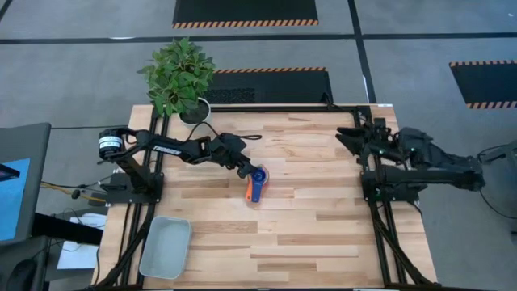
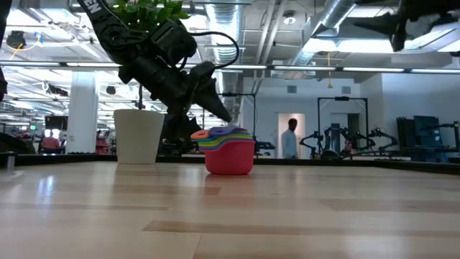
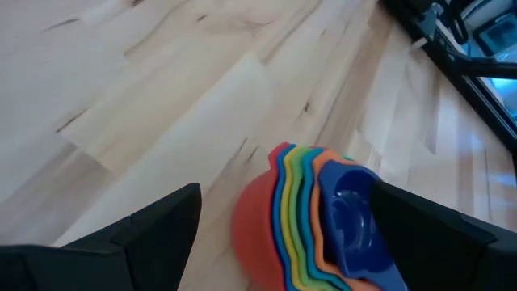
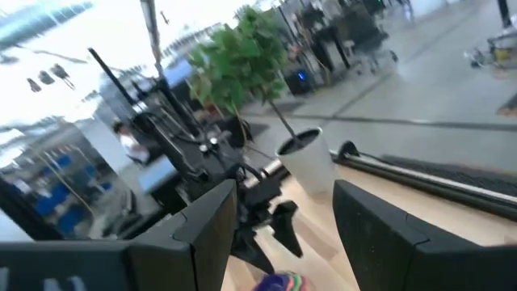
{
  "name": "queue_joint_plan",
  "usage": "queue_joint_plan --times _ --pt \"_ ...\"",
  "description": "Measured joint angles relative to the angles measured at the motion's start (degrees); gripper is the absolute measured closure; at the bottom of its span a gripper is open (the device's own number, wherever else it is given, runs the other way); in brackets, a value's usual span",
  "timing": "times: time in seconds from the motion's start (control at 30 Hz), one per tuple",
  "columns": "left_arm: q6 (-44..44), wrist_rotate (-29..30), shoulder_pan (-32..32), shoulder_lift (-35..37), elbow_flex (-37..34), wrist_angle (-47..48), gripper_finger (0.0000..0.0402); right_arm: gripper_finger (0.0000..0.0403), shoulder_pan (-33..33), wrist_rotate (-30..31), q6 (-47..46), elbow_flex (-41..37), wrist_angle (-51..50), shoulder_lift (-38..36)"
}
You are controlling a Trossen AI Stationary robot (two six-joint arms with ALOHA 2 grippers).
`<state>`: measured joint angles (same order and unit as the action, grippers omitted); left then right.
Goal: Nest measuring cups in basket
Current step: Put the stacked measuring cups into the gray bin
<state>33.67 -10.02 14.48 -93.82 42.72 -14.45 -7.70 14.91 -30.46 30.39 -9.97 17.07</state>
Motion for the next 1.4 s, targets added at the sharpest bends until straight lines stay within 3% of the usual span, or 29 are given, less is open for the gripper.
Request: queue_joint_plan --times 0.23,0.43,1.4 --pt "4.0 1.4 0.0 0.0 0.0 5.1 0.0057 0.017 -2.1 -0.1 -1.1 8.2 -2.4 9.2" --pt "5.3 1.9 -0.3 0.0 0.0 4.0 0.0057 0.017 -3.9 -4.1 -1.2 11.8 -2.5 13.1" --pt "9.6 6.5 -2.3 0.0 0.0 2.0 0.0057 0.017 -4.3 -7.7 -2.5 12.5 -2.9 14.1"
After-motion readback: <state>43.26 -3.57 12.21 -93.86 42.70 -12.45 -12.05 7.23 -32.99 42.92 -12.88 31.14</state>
